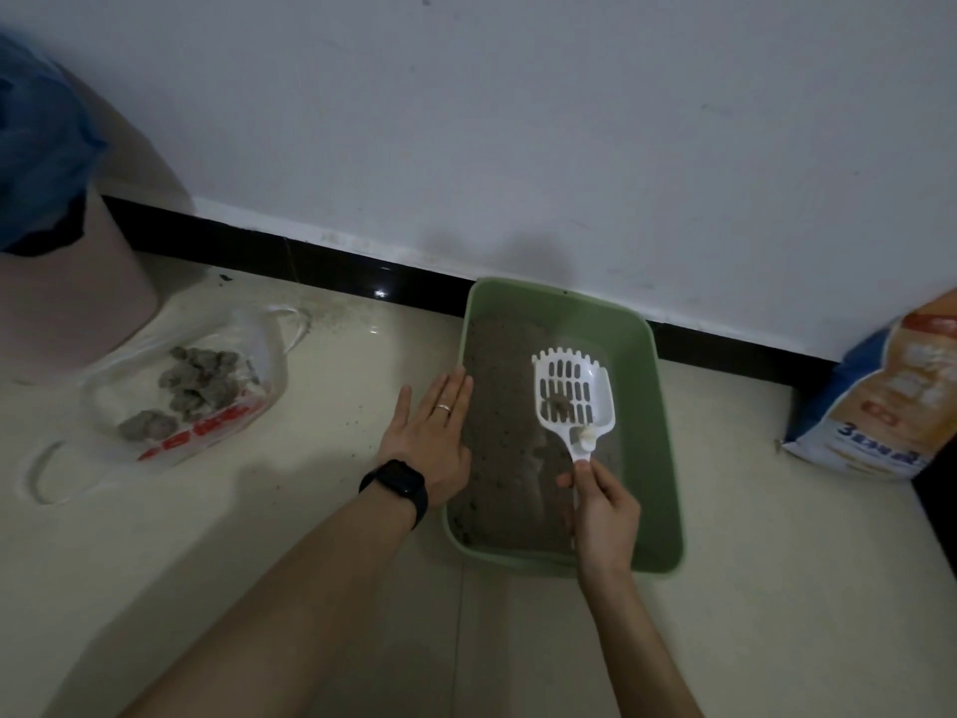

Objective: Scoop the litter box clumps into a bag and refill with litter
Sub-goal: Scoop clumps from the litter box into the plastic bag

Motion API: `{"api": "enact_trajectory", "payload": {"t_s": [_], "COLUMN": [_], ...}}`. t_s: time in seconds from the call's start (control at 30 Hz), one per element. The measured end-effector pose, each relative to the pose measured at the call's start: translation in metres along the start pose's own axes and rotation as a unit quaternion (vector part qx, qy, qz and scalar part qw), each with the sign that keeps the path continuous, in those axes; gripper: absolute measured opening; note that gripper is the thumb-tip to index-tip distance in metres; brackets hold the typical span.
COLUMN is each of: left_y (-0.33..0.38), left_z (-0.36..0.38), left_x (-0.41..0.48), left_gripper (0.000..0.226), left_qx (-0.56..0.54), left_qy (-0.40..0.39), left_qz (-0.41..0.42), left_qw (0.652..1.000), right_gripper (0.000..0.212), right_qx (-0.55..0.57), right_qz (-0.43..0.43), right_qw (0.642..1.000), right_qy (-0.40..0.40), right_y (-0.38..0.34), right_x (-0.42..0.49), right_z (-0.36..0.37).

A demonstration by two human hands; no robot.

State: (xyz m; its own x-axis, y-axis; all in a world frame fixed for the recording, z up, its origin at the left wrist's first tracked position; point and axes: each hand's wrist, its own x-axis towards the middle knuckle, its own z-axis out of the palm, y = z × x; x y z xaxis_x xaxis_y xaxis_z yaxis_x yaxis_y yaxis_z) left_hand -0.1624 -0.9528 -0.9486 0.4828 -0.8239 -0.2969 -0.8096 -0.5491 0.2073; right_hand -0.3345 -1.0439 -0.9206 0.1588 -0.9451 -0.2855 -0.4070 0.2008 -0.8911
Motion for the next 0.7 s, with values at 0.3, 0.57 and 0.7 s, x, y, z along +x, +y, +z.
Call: {"api": "enact_trajectory", "payload": {"t_s": [0.3, 0.57, 0.7], "left_y": [-0.013, -0.095, -0.165], "left_z": [-0.002, -0.041, -0.054], "left_x": [0.000, -0.007, -0.026], "left_gripper": [0.066, 0.066, 0.069], "left_qx": [0.000, 0.036, 0.025], "left_qy": [0.000, 0.021, 0.032], "left_qz": [0.036, -0.014, -0.123], "left_qw": [0.999, 0.999, 0.992], "right_gripper": [0.033, 0.032, 0.034], "right_qx": [-0.006, -0.021, -0.028], "right_qz": [0.009, -0.035, -0.075], "right_qw": [1.000, 0.998, 0.992], "right_qy": [-0.008, -0.047, -0.102], "right_y": [-0.004, -0.038, -0.065], "right_x": [-0.007, -0.009, -0.021], "right_z": [-0.007, 0.013, 0.049]}}
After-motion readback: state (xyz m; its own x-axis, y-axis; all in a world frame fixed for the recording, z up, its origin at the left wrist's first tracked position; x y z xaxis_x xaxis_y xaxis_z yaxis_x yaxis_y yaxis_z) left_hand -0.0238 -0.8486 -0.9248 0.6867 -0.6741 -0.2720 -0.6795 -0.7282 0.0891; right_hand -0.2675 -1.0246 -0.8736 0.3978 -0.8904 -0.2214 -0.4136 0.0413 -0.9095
